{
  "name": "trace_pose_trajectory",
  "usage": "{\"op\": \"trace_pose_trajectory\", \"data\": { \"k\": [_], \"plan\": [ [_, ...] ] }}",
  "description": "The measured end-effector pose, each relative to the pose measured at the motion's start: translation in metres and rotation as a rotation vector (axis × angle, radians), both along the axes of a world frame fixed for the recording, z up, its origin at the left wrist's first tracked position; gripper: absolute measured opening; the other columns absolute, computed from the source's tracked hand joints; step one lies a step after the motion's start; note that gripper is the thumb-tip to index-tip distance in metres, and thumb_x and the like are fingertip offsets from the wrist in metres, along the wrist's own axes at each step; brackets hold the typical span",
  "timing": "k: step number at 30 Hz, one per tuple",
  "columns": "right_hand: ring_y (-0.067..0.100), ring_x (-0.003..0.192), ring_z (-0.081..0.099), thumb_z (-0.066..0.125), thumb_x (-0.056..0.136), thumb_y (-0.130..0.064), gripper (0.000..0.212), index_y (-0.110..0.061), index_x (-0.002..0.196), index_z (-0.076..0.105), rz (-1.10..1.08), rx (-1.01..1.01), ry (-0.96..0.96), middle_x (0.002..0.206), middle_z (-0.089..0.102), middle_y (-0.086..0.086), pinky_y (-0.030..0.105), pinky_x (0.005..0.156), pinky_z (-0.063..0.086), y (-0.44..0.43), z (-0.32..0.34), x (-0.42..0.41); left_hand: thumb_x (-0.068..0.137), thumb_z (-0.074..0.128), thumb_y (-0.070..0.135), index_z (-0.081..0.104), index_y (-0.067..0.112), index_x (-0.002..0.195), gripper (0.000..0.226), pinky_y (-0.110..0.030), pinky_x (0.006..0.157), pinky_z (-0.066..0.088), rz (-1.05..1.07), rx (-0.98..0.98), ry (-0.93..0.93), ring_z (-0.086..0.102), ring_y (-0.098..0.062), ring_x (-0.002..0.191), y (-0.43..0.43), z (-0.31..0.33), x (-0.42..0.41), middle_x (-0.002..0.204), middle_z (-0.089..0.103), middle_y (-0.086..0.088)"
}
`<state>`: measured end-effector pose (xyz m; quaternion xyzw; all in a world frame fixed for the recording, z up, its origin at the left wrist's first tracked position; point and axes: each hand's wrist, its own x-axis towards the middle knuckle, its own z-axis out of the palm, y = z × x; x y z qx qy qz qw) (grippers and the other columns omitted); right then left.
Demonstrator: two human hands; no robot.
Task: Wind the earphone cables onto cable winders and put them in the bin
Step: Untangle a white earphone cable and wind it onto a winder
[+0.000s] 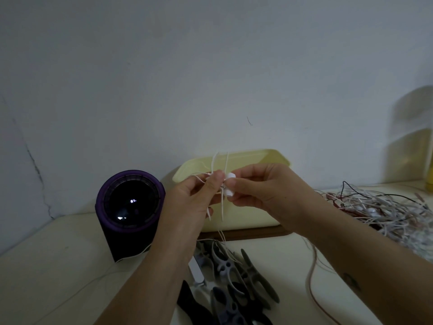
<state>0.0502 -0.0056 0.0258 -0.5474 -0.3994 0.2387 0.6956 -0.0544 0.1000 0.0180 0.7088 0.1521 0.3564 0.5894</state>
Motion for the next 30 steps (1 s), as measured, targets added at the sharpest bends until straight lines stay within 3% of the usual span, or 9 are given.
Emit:
{"op": "trace_pose_trajectory", "data": {
  "k": [3,8,11,13,16,19,22,25,30],
  "plan": [
    [0.014,0.069,0.068,0.069,0.079,-0.009,0.017,0.003,0.091,0.069,0.017,-0.049,-0.04,0.078,0.072,0.011,0.019,0.067,0.056,-0.006,0.007,0.003,0.06,0.061,0.06,0.073,0.022,0.086,0.047,-0.04,0.078,0.052,0.007,0.09,0.003,0.069,-0.011,0.077,0.0,0.001,-0.001,0.082,0.075,0.003],
    [0.013,0.071,0.069,0.071,0.077,-0.013,0.017,0.0,0.087,0.071,0.025,-0.095,-0.1,0.081,0.073,0.012,0.018,0.067,0.055,-0.008,0.007,0.005,0.061,0.06,0.059,0.073,0.026,0.089,0.046,-0.03,0.078,0.054,0.008,0.147,0.042,0.07,-0.004,0.081,0.002,0.002,-0.002,0.086,0.075,0.009],
    [0.013,0.076,0.069,0.071,0.072,-0.029,0.028,-0.007,0.09,0.073,0.026,-0.207,-0.224,0.085,0.074,0.005,0.02,0.07,0.055,-0.013,0.011,0.006,0.066,0.061,0.052,0.073,0.025,0.089,0.038,-0.011,0.066,0.046,-0.041,0.187,0.078,0.068,0.003,0.079,0.005,0.006,-0.004,0.088,0.075,0.012],
    [0.012,0.081,0.069,0.068,0.071,-0.04,0.031,-0.017,0.092,0.073,-0.119,-0.256,-0.371,0.087,0.074,-0.001,0.029,0.078,0.057,-0.019,0.016,0.014,0.069,0.064,0.047,0.073,0.022,0.085,0.031,-0.005,0.062,0.042,-0.088,0.249,0.142,0.066,0.006,0.074,0.008,0.01,-0.008,0.086,0.075,0.01],
    [0.003,0.092,0.065,0.062,0.088,-0.027,0.014,-0.036,0.098,0.067,-0.327,-0.169,-0.584,0.1,0.07,-0.012,0.03,0.089,0.052,-0.026,0.024,0.021,0.078,0.066,0.042,0.073,0.019,0.084,0.024,-0.023,0.084,0.05,-0.214,0.421,0.341,0.069,-0.015,0.088,0.011,0.016,-0.017,0.082,0.076,0.008],
    [-0.008,0.111,0.054,0.051,0.093,-0.004,0.042,-0.039,0.115,0.057,-0.016,-0.211,-0.651,0.121,0.06,-0.02,0.018,0.095,0.046,-0.027,0.021,0.012,0.076,0.067,0.045,0.075,0.024,0.081,0.024,-0.051,0.096,0.048,-0.426,0.536,0.526,0.067,-0.031,0.094,0.009,0.021,-0.025,0.085,0.075,0.0],
    [-0.003,0.117,0.054,0.049,0.092,0.002,0.043,-0.024,0.125,0.056,0.257,-0.287,-0.495,0.124,0.062,-0.009,0.013,0.098,0.042,-0.017,0.008,0.003,0.077,0.073,0.045,0.075,0.023,0.093,0.027,-0.046,0.091,0.052,-0.589,0.583,0.709,0.07,-0.014,0.089,0.007,0.027,-0.029,0.09,0.076,0.003],
    [0.009,0.104,0.063,0.049,0.082,-0.013,0.036,-0.02,0.116,0.059,0.457,-0.336,-0.283,0.106,0.069,-0.001,0.023,0.097,0.045,-0.009,-0.001,0.001,0.08,0.075,0.036,0.074,0.017,0.1,0.027,-0.044,0.096,0.051,-0.661,0.607,0.797,0.068,0.004,0.084,0.007,0.03,-0.032,0.088,0.074,0.015],
    [0.018,0.079,0.059,0.045,0.077,-0.023,0.035,-0.008,0.107,0.058,0.59,-0.36,-0.126,0.094,0.059,0.009,0.026,0.076,0.049,-0.006,-0.006,0.007,0.07,0.075,0.046,0.072,0.023,0.103,0.041,-0.05,0.096,0.05,-0.69,0.612,0.783,0.07,-0.019,0.097,0.012,0.03,-0.034,0.097,0.076,0.001]
  ]
}}
